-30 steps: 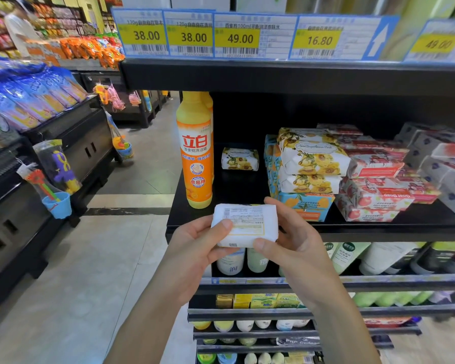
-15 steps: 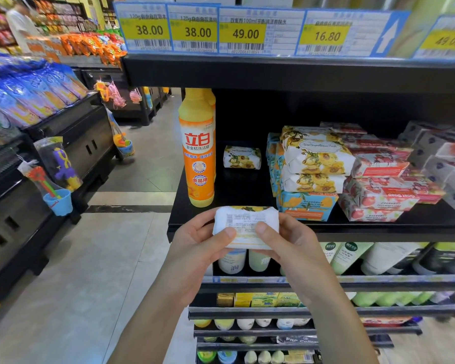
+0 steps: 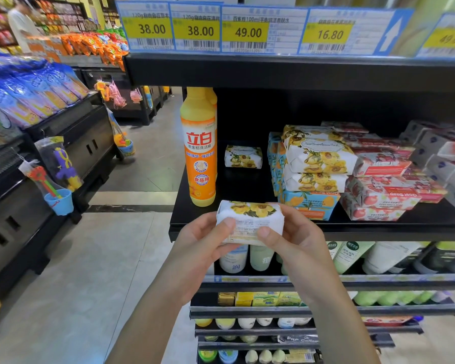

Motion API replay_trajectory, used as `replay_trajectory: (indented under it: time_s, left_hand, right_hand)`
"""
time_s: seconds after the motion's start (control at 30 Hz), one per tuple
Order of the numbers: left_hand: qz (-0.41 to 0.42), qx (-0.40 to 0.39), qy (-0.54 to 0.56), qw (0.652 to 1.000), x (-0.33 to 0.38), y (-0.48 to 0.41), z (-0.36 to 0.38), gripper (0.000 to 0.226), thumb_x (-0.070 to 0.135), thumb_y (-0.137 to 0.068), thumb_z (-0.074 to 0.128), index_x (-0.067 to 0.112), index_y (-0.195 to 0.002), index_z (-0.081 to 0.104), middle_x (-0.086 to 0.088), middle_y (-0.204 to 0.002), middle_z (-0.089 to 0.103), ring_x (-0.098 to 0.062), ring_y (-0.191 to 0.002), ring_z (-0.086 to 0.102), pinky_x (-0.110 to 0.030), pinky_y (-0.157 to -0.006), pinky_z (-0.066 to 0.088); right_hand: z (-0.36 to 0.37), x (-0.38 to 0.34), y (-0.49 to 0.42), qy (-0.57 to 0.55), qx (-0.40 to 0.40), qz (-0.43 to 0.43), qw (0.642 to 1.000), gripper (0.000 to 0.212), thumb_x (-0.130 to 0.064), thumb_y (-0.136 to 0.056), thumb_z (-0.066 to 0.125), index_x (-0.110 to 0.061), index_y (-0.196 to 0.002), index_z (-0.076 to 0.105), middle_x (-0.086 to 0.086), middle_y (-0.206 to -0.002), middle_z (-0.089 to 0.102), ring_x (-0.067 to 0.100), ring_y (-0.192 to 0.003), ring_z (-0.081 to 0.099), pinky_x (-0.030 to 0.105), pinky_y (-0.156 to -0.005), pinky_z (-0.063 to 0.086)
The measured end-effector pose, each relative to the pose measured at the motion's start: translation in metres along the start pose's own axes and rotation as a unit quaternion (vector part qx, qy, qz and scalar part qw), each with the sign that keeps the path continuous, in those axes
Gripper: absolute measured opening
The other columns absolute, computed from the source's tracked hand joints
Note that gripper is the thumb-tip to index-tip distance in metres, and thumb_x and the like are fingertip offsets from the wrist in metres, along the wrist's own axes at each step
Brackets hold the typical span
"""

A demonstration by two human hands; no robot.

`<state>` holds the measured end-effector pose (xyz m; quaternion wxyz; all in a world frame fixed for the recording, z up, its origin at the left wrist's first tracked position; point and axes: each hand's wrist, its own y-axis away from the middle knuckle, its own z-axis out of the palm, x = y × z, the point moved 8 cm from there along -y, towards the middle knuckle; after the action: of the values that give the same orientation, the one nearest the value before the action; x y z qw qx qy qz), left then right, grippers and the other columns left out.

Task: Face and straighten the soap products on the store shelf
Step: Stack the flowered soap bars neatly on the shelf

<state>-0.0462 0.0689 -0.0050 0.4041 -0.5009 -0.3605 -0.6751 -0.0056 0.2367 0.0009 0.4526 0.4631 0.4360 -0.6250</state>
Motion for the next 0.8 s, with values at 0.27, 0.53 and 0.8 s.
replay_trajectory:
  time_s: [0.27, 0.53, 0.8]
  left_hand:
    - [-0.034, 0.000, 0.057, 0.998, -0.002, -0.001, 0.005, 0.049, 0.041, -0.089, 0.060, 0.004, -0.121, 0.065, -0.011, -0.115, 0.076, -0.024, -0.112, 0.072, -0.035, -0.099, 0.057]
    - [-0.008, 0.001, 0.085, 0.996, -0.001, -0.003, 0.007, 0.047, 0.027, -0.086, 0.066, -0.003, -0.123, 0.066, -0.016, -0.119, 0.074, -0.027, -0.116, 0.070, -0.034, -0.100, 0.055]
    - [0.032, 0.022, 0.070, 0.997, 0.003, -0.004, 0.007, 0.048, 0.023, -0.083, 0.069, 0.003, -0.127, 0.065, -0.012, -0.118, 0.075, -0.024, -0.116, 0.070, -0.031, -0.099, 0.056]
  right_hand:
    - [-0.003, -0.006, 0.002, 0.017, -0.012, -0.043, 0.999, 0.052, -0.009, -0.077, 0.079, -0.015, -0.126, 0.065, 0.005, -0.119, 0.074, 0.022, -0.115, 0.068, 0.037, -0.095, 0.057]
    - [-0.004, -0.003, 0.003, 0.007, -0.029, -0.015, 0.999, 0.056, -0.012, -0.079, 0.086, -0.019, -0.130, 0.064, 0.001, -0.123, 0.072, 0.020, -0.118, 0.066, 0.029, -0.092, 0.055]
    - [0.000, 0.004, 0.005, -0.012, 0.003, 0.068, 0.998, 0.055, -0.044, -0.083, 0.081, -0.010, -0.124, 0.067, 0.007, -0.116, 0.075, 0.028, -0.105, 0.073, 0.036, -0.090, 0.060]
